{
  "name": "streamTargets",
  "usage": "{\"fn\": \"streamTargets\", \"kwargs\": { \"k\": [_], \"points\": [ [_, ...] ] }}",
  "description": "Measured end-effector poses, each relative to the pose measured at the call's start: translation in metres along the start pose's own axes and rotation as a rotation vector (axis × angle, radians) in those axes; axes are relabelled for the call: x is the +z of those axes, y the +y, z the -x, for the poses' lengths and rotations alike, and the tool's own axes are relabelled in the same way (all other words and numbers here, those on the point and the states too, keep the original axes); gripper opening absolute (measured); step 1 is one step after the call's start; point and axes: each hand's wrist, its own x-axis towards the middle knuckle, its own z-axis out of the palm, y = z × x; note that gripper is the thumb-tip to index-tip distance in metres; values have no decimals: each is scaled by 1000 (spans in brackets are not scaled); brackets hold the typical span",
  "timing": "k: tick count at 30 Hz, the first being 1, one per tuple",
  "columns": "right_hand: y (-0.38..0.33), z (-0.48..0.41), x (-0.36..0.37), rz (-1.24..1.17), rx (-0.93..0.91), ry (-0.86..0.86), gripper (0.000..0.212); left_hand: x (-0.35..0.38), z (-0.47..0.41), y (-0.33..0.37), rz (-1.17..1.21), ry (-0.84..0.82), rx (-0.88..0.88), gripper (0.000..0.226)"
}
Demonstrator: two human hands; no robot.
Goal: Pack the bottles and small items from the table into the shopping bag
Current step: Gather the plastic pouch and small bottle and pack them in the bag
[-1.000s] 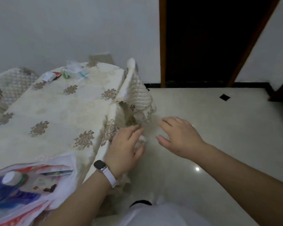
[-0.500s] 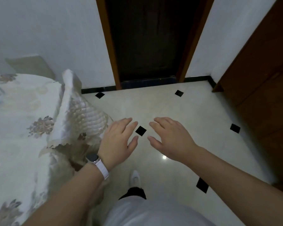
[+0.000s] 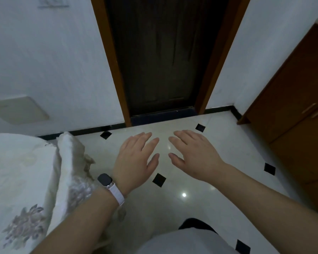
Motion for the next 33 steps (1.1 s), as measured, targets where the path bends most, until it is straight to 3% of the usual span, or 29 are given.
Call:
{"fn": "streamTargets", "kwargs": {
  "k": [16, 20, 33],
  "points": [
    [120, -259, 16, -139, -235, 70, 56, 44, -206, -101, -233, -78, -168, 43],
    [144, -323, 11, -146, -334, 16, 57, 45, -250, -120, -311, -73, -246, 44],
    [76, -478, 27, -149, -597, 8, 50, 37, -272, -258, -368, 121, -432, 39]
  ]
}}
